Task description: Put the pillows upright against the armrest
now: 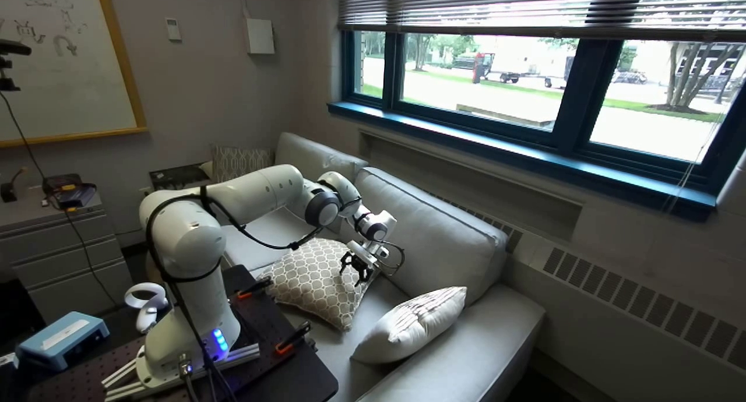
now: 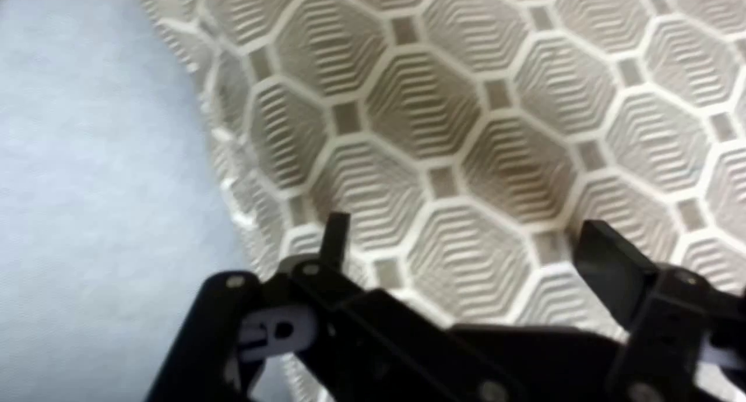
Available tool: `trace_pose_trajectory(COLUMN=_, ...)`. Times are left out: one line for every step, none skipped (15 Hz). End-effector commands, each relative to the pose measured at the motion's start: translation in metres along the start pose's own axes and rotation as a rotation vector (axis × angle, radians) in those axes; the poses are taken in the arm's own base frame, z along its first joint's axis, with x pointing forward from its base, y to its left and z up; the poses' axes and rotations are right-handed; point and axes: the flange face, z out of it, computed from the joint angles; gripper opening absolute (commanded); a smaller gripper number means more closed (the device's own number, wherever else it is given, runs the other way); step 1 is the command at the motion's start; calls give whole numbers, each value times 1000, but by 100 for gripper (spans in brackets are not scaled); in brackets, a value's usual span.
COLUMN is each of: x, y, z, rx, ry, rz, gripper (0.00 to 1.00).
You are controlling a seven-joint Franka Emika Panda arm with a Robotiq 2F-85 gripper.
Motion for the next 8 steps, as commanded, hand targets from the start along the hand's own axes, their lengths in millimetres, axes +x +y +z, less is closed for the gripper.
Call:
trace_pose_trajectory(x=7, y=44, z=-33, rx=-65, ry=125, rz=43, gripper=100)
trace_pose_trajectory(x=6, y=55, z=-36, rx=-50, ry=154, rz=49, gripper=100)
trace_pose_trajectory(x=6, y=64, z=-37, rx=-43, ry=181, rz=54, gripper=100)
trace_pose_trajectory(x=3, y=71, z=-37, rx=-24, ry=201, rz=57, gripper=100)
trace_pose_trajectory(x=2, y=78, z=-36, rx=-9, ry=218, rz=57, gripper=100)
trace_pose_trajectory(x=0, y=83, z=-35, rx=21, ry=226, rz=50, gripper=100)
trace_pose_trajectory(x=-2, y=87, z=-32, rx=44, ry=230, rz=47, gripper=100)
trace_pose_trajectory(x=-4, y=90, z=-30, rx=63, ry=228, rz=39, gripper=100)
